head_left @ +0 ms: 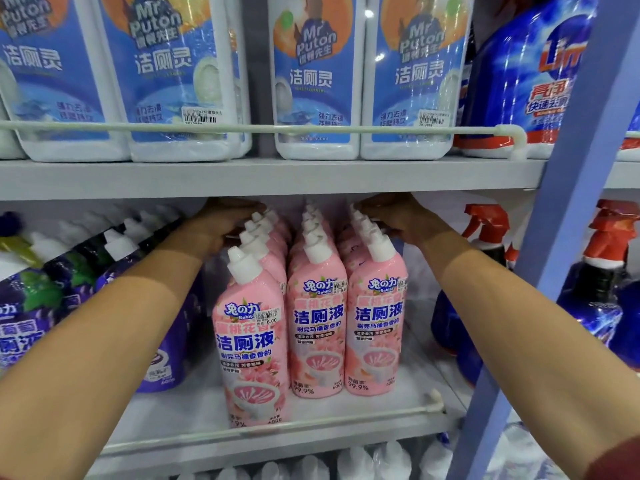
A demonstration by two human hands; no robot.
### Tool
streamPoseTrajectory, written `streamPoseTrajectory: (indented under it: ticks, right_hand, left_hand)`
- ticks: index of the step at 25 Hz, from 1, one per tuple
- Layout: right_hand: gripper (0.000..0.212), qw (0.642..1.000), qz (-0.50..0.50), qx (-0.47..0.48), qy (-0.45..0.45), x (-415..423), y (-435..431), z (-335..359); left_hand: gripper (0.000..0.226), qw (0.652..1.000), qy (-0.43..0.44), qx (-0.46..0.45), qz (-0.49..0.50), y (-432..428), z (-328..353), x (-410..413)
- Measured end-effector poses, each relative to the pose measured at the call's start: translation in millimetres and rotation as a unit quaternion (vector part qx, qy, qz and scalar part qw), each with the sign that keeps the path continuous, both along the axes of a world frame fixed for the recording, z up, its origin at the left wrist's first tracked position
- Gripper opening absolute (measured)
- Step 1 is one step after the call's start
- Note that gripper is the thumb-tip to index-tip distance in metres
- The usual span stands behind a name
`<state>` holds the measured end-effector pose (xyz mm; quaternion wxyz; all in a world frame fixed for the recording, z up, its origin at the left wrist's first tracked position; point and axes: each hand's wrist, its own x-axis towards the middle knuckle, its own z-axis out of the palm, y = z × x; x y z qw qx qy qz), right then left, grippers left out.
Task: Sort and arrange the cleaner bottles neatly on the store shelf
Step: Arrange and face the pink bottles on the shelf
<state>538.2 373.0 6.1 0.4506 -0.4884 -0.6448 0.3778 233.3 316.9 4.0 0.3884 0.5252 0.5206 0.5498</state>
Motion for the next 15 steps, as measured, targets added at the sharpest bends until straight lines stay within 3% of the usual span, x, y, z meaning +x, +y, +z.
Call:
streamPoseTrajectory:
  ticks: [8, 15]
  right_hand:
    - [0.035, 1.000, -0.012, -0.020, 0.018, -3, -3, 0]
    - [0.019, 0.999, -0.032, -0.009, 0.018, -7, -6, 3]
  left_hand:
    - [0.014, 1.000, -0.003, 0.013, -0.004, -6, 1, 3]
    - [0.006, 0.999, 0.024, 0.005, 0.025, -17, 7, 11]
